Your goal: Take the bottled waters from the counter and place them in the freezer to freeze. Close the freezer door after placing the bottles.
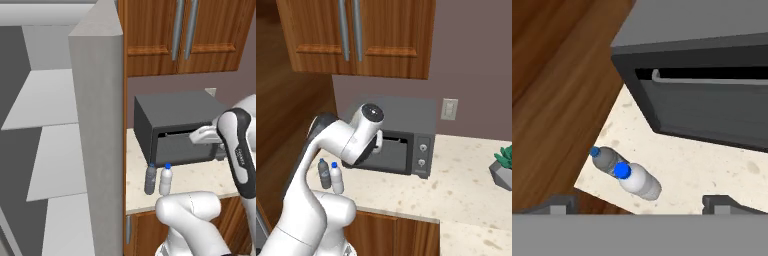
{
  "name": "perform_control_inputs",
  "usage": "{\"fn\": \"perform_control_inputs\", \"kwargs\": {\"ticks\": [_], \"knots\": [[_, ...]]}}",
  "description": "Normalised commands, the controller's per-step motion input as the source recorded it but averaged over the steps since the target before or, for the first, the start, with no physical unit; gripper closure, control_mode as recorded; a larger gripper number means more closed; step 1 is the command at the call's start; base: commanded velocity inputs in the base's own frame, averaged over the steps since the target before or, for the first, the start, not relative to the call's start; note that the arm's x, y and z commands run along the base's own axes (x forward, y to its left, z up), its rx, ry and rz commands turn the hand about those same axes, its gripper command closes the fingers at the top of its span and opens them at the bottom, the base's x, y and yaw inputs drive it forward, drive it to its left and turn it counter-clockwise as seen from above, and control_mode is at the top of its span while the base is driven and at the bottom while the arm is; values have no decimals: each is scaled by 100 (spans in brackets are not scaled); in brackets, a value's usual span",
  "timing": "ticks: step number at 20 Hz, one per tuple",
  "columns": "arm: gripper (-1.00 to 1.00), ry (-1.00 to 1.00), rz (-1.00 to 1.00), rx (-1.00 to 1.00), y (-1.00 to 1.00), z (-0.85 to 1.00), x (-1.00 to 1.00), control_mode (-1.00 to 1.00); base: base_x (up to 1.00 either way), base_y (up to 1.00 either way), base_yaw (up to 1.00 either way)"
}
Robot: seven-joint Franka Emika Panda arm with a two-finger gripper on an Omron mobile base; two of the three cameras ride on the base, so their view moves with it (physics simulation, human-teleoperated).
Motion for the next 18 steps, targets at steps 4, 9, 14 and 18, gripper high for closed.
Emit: {"fn": "perform_control_inputs", "kwargs": {"ticks": [4,9,14,18], "knots": [[-100,-2,37,38,-34,-37,0,-100,0,0,0],[-100,-11,37,11,-1,-36,0,-100,0,0,0],[-100,-8,26,-1,17,-34,1,-100,0,0,0],[-100,-16,23,0,1,-35,1,-100,0,0,0]]}}
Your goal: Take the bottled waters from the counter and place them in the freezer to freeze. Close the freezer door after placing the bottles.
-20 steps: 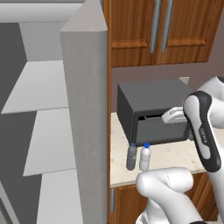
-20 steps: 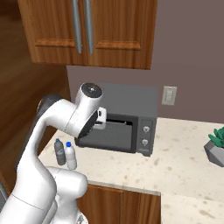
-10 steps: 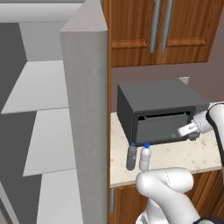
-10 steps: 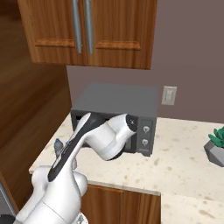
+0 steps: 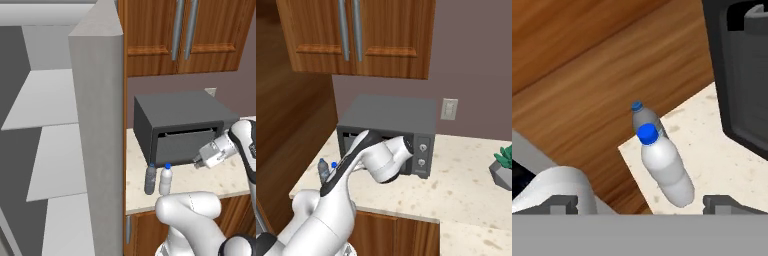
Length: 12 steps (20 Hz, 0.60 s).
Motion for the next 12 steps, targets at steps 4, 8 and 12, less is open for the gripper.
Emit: {"fn": "perform_control_inputs", "kwargs": {"ticks": [4,8,12], "knots": [[-100,-30,21,0,0,-34,0,-100,0,0,0],[-100,-26,19,0,0,-28,0,-100,0,0,0],[-100,-19,20,2,10,-23,0,-100,0,0,0]]}}
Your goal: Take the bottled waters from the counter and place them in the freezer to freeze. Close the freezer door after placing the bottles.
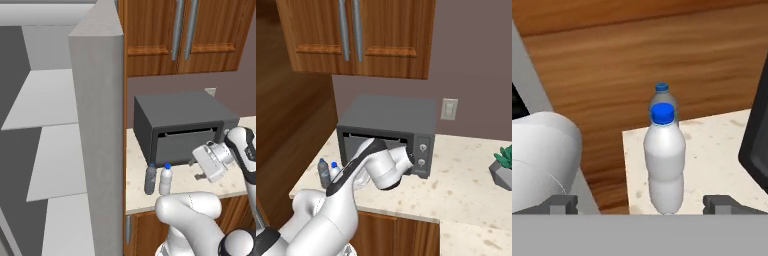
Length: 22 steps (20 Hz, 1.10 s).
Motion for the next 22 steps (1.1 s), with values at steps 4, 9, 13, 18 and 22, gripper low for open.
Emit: {"fn": "perform_control_inputs", "kwargs": {"ticks": [4,9,13,18,22], "knots": [[-100,-20,17,13,12,-6,0,-100,0,0,0],[-100,-4,4,4,1,-10,0,-100,0,0,0],[-100,0,0,0,0,0,0,-100,0,0,0],[-100,2,2,0,21,-12,11,-100,0,0,0],[-100,0,0,0,37,-16,15,-100,0,0,0]]}}
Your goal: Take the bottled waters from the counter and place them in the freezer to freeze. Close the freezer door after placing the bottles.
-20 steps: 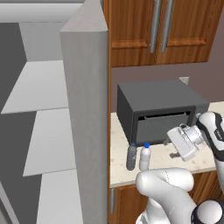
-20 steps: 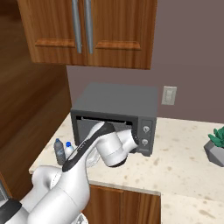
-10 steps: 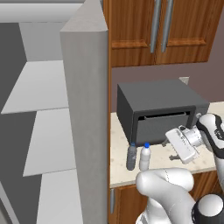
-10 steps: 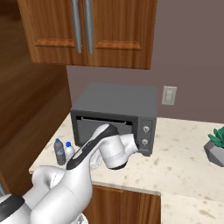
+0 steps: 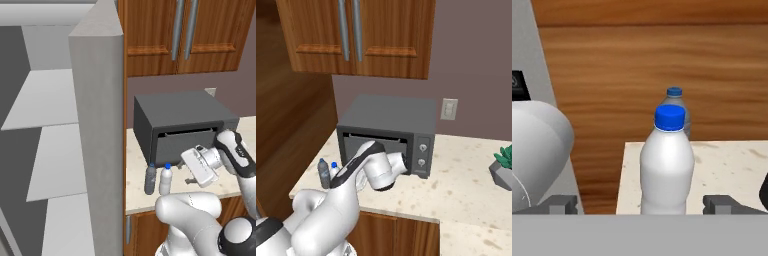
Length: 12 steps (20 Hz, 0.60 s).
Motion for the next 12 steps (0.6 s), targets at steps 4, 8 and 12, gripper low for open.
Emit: {"fn": "perform_control_inputs", "kwargs": {"ticks": [4,8,12], "knots": [[-100,0,0,0,16,-6,21,-100,0,0,0],[-100,0,0,0,0,0,20,-100,0,0,0],[-100,0,0,0,10,0,13,-100,0,0,0]]}}
